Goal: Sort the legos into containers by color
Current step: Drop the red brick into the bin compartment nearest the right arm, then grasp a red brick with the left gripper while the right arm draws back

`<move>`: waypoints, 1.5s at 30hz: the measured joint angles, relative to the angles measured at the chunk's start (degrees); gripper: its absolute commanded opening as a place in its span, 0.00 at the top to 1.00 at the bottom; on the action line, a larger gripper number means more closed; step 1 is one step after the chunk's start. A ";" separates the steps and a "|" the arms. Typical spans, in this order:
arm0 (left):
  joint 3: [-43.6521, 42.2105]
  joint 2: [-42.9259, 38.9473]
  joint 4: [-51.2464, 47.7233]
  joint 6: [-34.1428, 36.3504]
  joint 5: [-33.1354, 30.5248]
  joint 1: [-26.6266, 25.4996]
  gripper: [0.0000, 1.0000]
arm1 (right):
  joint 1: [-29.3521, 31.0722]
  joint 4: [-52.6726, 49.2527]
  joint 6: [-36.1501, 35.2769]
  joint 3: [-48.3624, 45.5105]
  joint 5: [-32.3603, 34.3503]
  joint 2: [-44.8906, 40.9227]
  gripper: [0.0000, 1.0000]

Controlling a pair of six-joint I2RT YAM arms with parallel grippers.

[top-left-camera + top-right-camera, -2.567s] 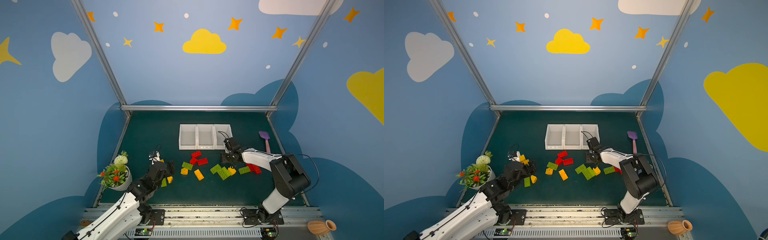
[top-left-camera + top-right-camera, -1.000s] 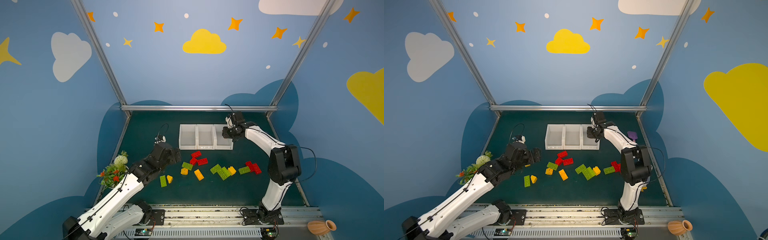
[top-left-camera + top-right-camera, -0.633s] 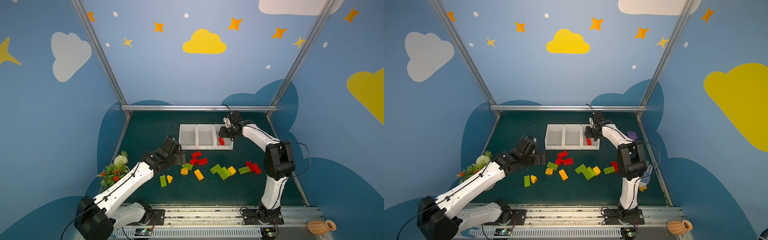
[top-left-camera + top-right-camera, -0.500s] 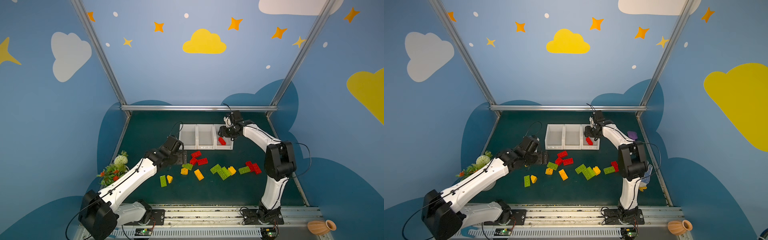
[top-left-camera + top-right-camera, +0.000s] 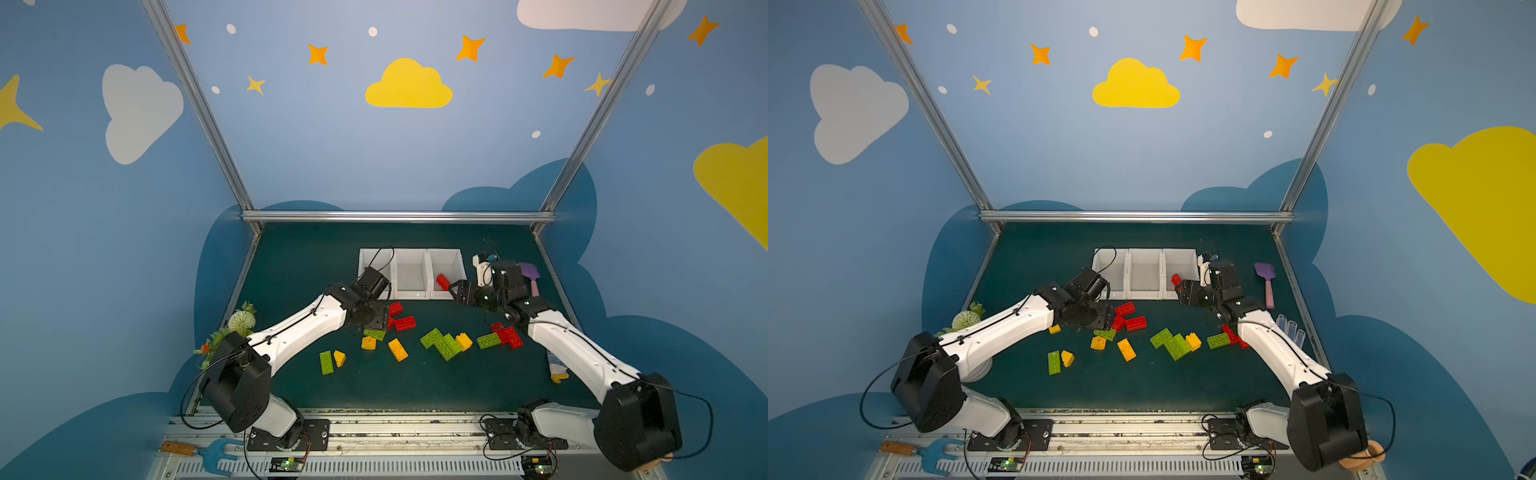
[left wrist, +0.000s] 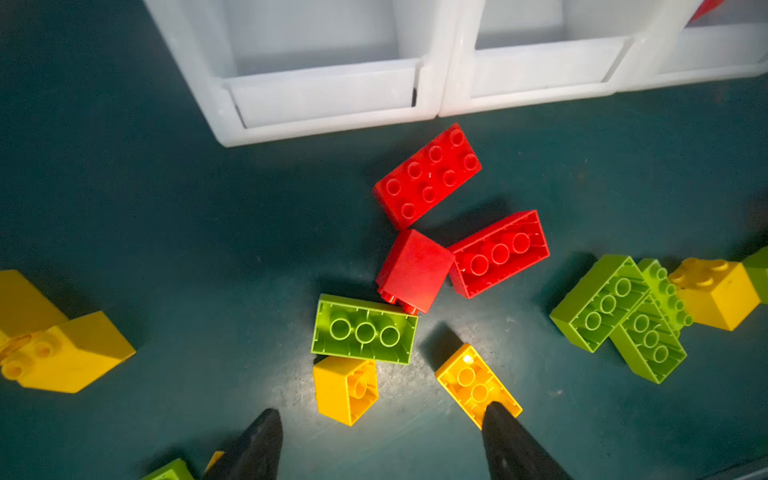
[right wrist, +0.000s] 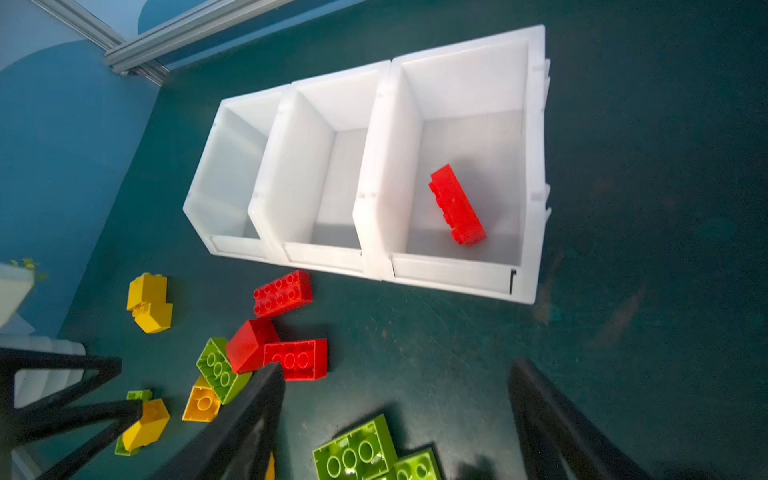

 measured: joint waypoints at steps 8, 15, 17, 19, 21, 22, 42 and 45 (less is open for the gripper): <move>3.32 6.88 0.04 1.05 0.04 -0.83 0.29 | 1.11 2.89 5.16 -16.20 0.07 -15.63 0.16; 7.06 13.84 -0.33 1.66 0.04 -0.81 0.35 | 1.66 5.01 7.28 -24.15 2.12 -25.42 0.16; 7.61 15.34 -0.48 1.79 0.00 -0.81 0.35 | 1.75 5.49 7.48 -25.35 2.80 -26.43 0.16; 7.69 16.26 -0.70 1.86 -0.15 -0.81 0.33 | 1.75 5.79 7.52 -25.59 3.10 -26.43 0.16; 7.69 16.79 -1.05 1.88 -0.66 -0.81 0.32 | 1.77 6.69 7.52 -25.59 3.10 -25.99 0.16; 7.69 16.92 -1.14 1.88 -0.83 -0.81 0.32 | 1.77 7.15 7.54 -25.59 3.10 -25.64 0.16; 13.31 23.54 -1.70 3.17 -2.34 -0.81 0.46 | 1.79 9.62 7.74 -25.59 3.02 -23.39 0.16; 13.81 24.44 -1.70 3.13 -2.34 -0.81 0.50 | 1.84 9.90 7.87 -25.59 2.99 -23.26 0.16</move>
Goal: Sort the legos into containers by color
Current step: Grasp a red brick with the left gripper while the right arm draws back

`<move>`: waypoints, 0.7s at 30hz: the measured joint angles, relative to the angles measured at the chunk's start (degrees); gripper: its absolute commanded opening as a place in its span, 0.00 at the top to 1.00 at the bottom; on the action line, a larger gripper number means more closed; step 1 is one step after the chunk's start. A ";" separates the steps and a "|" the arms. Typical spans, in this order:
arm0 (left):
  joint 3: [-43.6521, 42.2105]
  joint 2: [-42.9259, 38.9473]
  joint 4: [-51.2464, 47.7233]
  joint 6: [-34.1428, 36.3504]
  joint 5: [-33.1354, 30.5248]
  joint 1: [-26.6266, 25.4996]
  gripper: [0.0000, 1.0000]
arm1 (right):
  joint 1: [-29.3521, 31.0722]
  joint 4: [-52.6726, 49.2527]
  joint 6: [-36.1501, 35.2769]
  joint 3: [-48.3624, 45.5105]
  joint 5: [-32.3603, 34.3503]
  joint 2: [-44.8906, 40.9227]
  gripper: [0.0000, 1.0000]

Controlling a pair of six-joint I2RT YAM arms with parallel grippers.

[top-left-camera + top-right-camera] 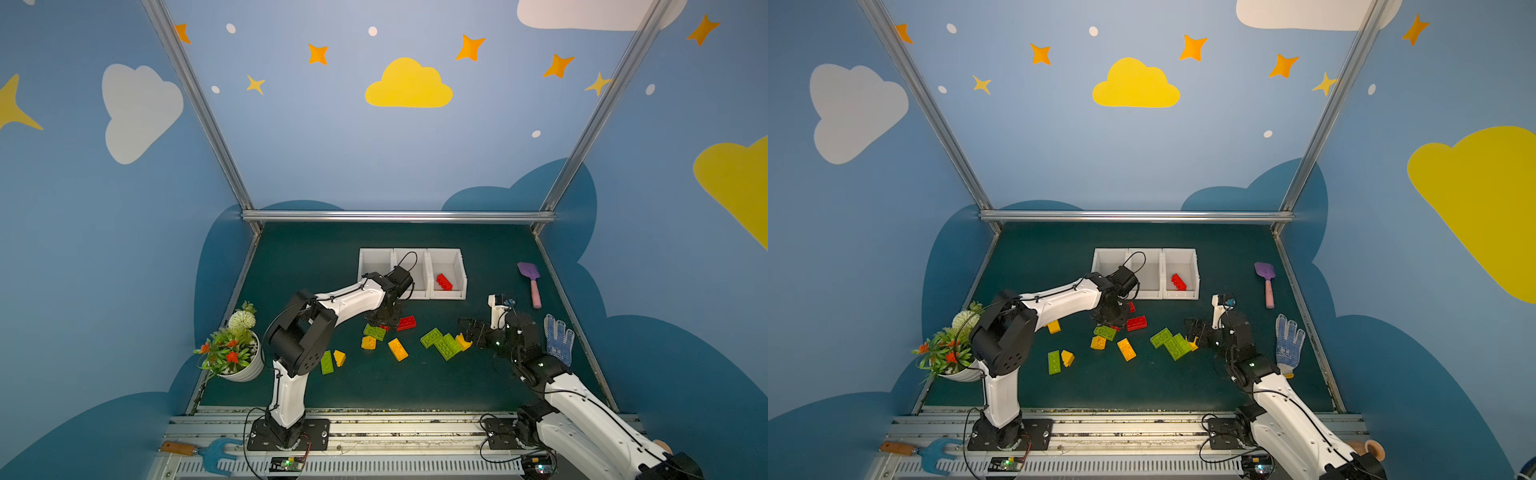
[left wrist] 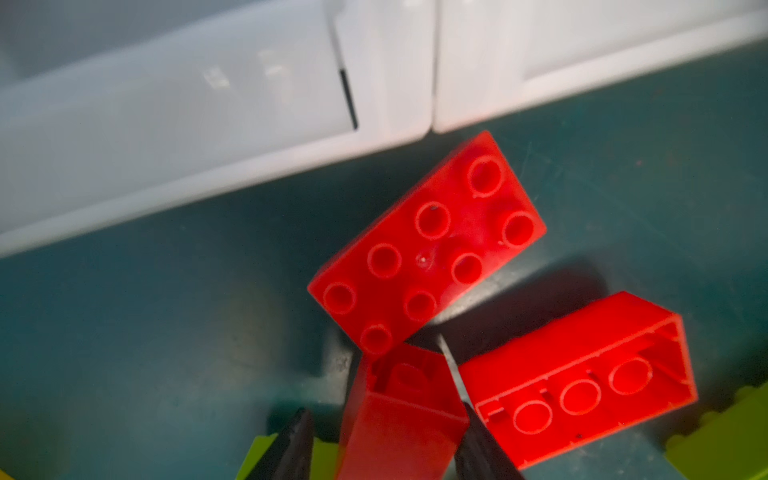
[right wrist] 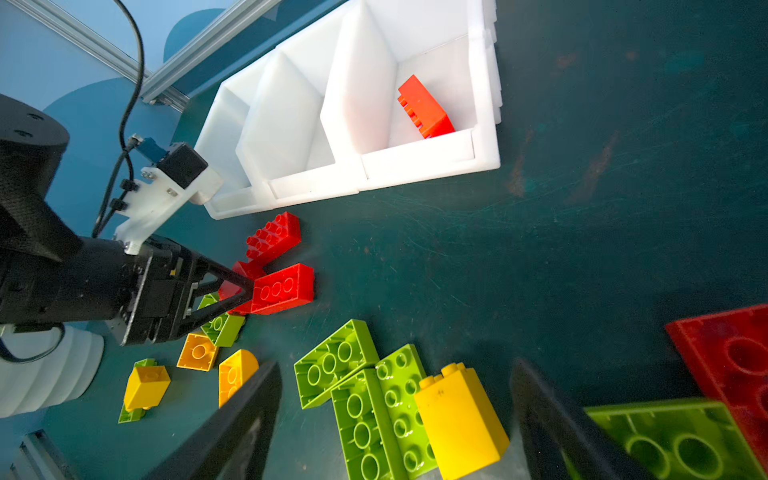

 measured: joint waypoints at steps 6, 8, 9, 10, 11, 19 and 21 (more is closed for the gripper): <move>0.79 1.01 0.04 -0.17 -0.02 -0.04 0.59 | 0.00 0.00 0.04 0.00 0.04 0.11 0.16; 0.79 1.01 0.04 -0.22 -0.02 -0.04 0.64 | 0.00 0.00 0.04 0.00 0.04 0.13 0.16; 0.79 1.01 0.09 -0.22 -0.02 -0.04 0.66 | 0.00 0.00 0.04 0.00 0.04 0.15 0.16; 0.79 1.01 0.15 -0.22 -0.02 -0.07 0.67 | 0.00 0.02 0.04 0.00 0.04 0.24 0.16; 0.79 0.98 0.15 -0.24 -0.04 -0.13 0.69 | 0.00 0.02 0.04 0.00 0.02 0.35 0.16; 0.66 -1.97 0.17 -1.09 0.00 -0.31 0.70 | 0.00 0.61 0.02 0.00 -0.02 1.75 0.16; 0.85 -3.58 0.09 -1.44 0.02 -0.31 0.71 | 0.00 0.66 0.02 0.00 -0.04 2.01 0.16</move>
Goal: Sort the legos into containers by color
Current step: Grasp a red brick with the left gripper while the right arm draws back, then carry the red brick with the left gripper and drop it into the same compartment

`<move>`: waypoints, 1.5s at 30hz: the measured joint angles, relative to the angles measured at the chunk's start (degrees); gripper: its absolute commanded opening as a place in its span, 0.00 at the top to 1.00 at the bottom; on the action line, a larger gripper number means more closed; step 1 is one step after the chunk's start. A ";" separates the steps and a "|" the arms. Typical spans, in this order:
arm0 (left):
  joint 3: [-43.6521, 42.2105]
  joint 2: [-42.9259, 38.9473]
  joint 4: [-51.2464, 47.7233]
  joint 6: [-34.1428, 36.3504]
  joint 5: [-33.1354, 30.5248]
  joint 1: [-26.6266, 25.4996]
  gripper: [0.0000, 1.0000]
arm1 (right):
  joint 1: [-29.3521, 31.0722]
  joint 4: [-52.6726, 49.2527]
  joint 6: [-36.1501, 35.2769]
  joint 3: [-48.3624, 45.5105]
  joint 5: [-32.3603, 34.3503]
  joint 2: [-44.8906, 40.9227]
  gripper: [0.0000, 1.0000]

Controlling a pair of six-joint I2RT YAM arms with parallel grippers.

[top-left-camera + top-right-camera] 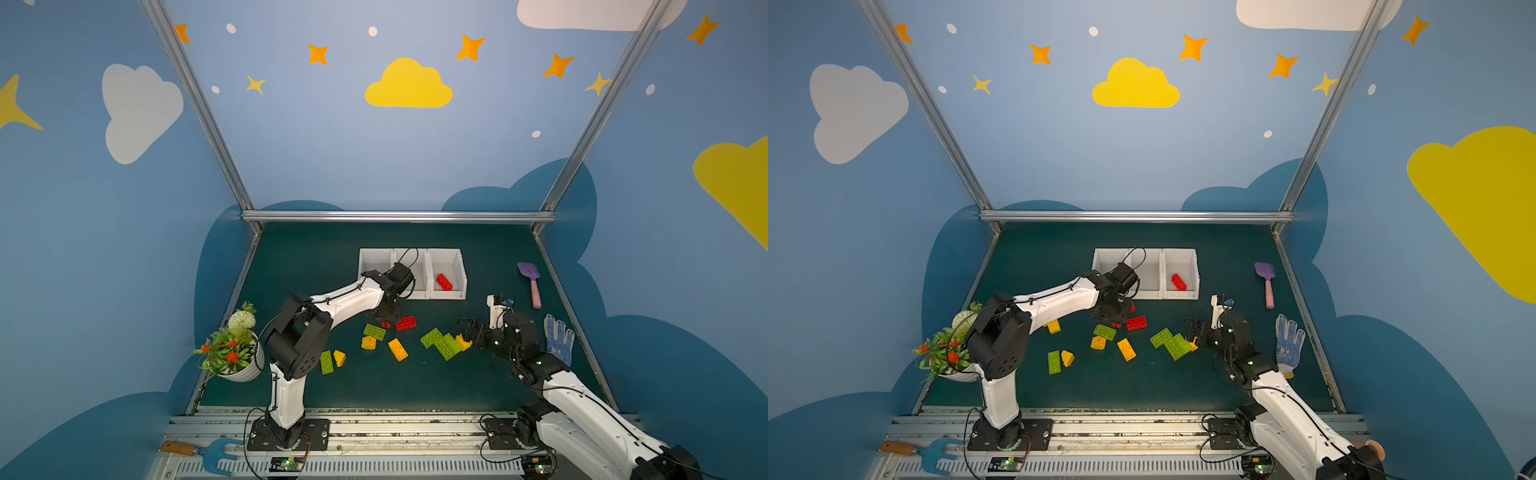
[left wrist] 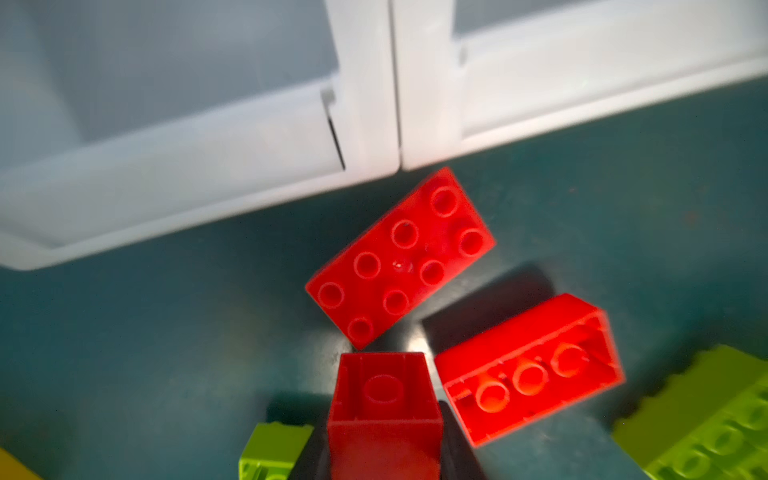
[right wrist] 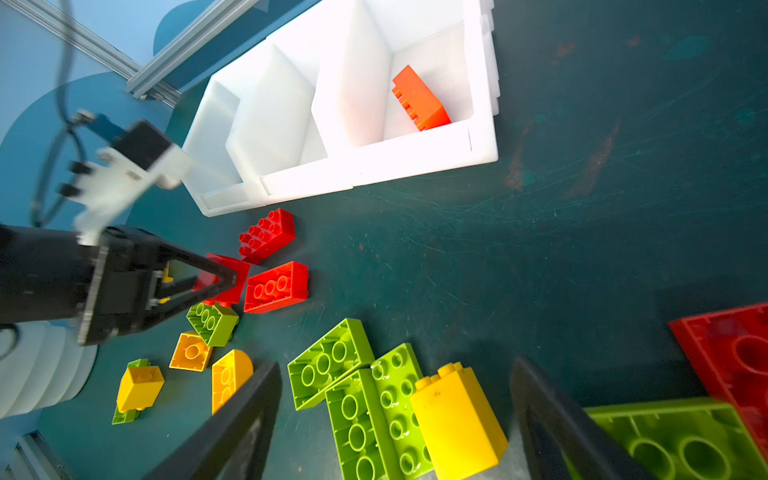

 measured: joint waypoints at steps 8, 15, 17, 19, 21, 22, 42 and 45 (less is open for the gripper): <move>6.75 -2.49 -0.52 -1.46 2.47 0.00 0.70 | 0.02 0.24 0.02 0.00 -0.39 0.20 0.16; 18.40 1.27 -0.98 -2.27 5.77 -0.04 0.70 | 0.39 0.48 0.28 0.00 -0.83 0.81 0.16; 22.77 4.26 -1.14 -2.47 6.75 -0.07 0.70 | 0.61 0.59 0.50 0.00 -1.01 0.81 0.16; 26.82 7.43 -1.60 -2.62 7.65 -0.09 0.70 | 0.66 0.59 0.61 0.00 -1.03 0.79 0.16; 31.61 11.13 -2.51 -2.75 8.81 -0.09 0.70 | 0.70 0.61 0.70 0.00 -1.03 0.79 0.16; 34.49 13.31 -3.15 -2.89 9.49 -0.09 0.70 | 0.72 0.63 0.79 0.00 -1.07 0.79 0.16; 70.93 38.56 -9.88 -6.34 15.89 -0.76 0.39 | 1.38 1.49 1.03 0.00 -1.42 -0.33 0.15; 71.04 38.53 -9.22 -6.38 15.89 -0.74 0.31 | 1.88 1.49 0.92 0.00 -1.42 -0.66 0.15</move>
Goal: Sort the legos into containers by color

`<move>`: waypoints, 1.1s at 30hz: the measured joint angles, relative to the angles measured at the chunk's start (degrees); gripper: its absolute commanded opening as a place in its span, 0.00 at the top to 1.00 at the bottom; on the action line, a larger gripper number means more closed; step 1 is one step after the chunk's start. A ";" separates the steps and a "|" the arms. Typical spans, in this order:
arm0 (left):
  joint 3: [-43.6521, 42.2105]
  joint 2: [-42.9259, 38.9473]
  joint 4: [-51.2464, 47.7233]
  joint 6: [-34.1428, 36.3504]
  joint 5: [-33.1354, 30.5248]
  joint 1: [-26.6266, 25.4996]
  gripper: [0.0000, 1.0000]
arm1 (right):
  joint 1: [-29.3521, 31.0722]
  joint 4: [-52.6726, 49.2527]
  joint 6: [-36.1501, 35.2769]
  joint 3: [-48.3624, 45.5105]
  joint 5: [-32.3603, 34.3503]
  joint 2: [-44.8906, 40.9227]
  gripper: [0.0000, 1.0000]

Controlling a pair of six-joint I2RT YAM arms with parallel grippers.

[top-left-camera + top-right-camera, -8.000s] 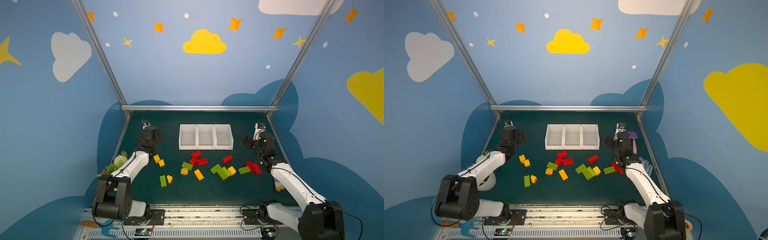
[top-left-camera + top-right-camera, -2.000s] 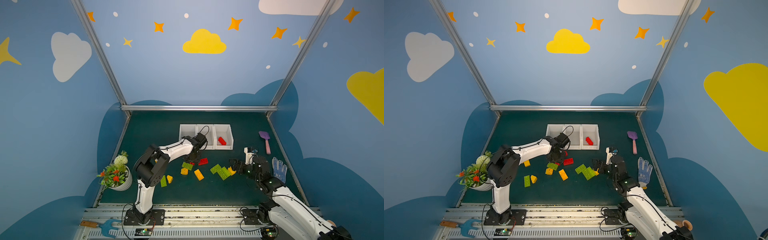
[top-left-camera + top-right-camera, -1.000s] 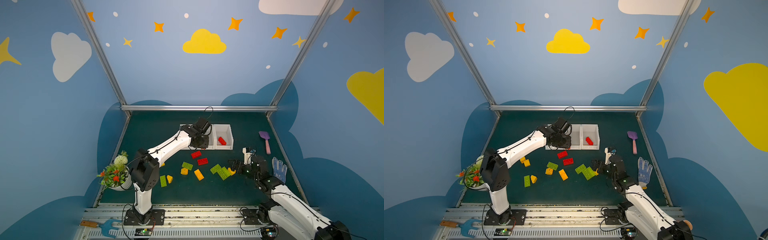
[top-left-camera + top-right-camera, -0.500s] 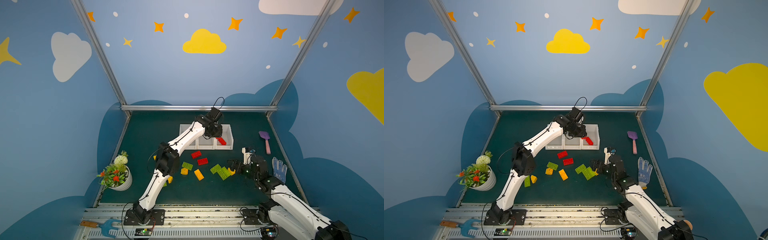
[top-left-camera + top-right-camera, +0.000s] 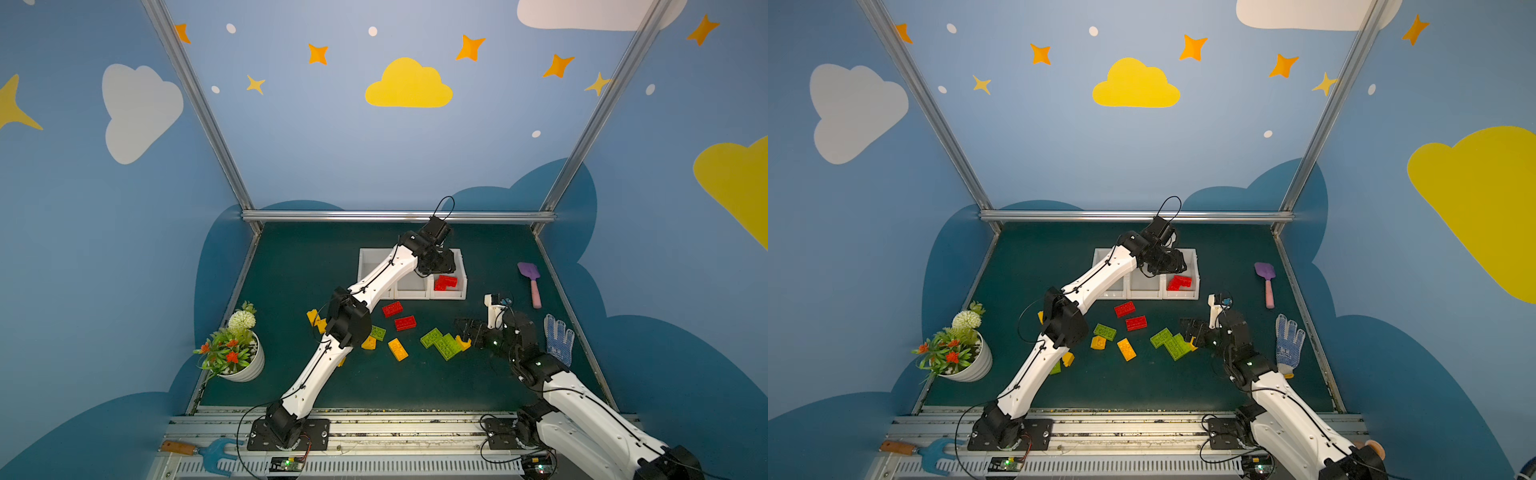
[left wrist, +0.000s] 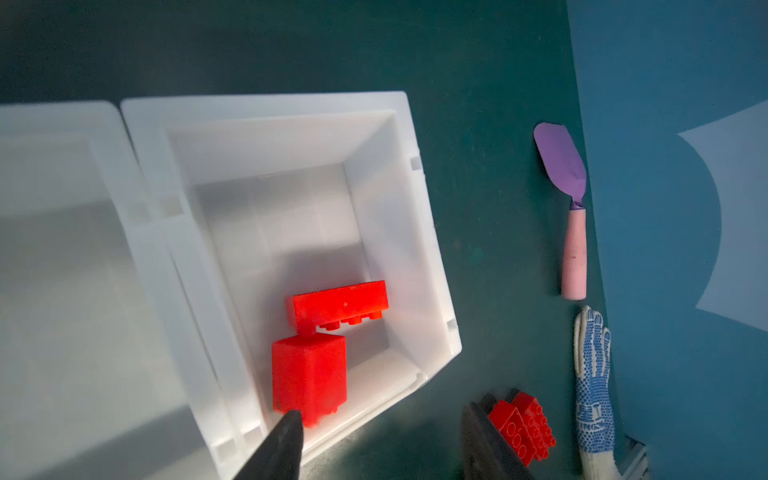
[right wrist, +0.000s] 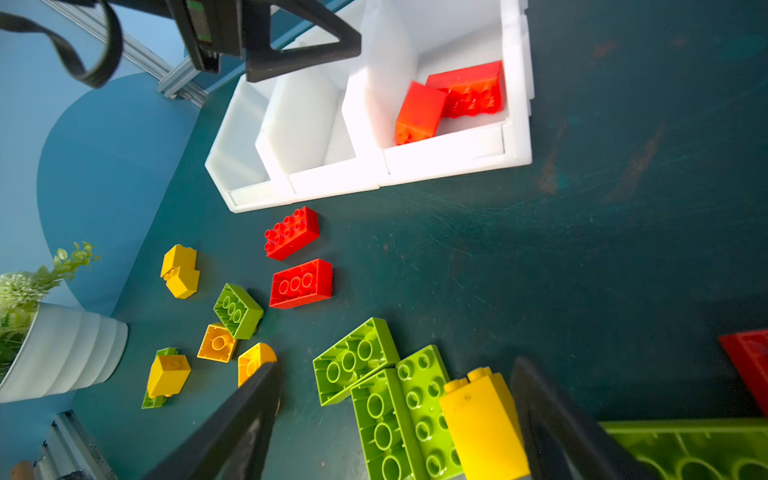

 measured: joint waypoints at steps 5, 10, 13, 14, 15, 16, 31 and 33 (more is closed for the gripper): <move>-0.07 -0.85 -0.37 0.11 -0.90 0.00 0.27 | 1.90 -0.04 -0.11 0.02 0.13 0.35 0.15; -9.73 -11.58 0.13 0.57 -4.26 -0.02 0.24 | 4.98 -2.51 -0.70 2.73 0.81 2.93 0.15; -22.95 -24.26 4.20 0.81 -6.56 -0.02 0.22 | 7.61 -3.80 -1.62 5.92 1.77 5.05 0.15; -27.12 -28.09 5.90 0.90 -7.17 -0.02 0.21 | 8.52 -4.13 -1.81 6.82 2.05 5.70 0.15; -32.28 -33.18 7.80 0.96 -8.07 -0.02 0.20 | 9.81 -4.46 -2.05 7.87 2.69 6.47 0.15; -37.24 -37.79 9.97 0.96 -8.87 -0.02 0.19 | 10.99 -4.83 -2.32 8.74 3.10 7.32 0.15; -94.40 -92.61 20.81 -3.21 -23.10 0.17 0.16 | 27.19 -13.46 -9.29 27.74 10.47 33.75 0.10; -98.49 -98.29 19.56 -4.35 -24.52 0.31 0.16 | 28.11 -14.16 -9.42 30.58 12.15 37.64 0.09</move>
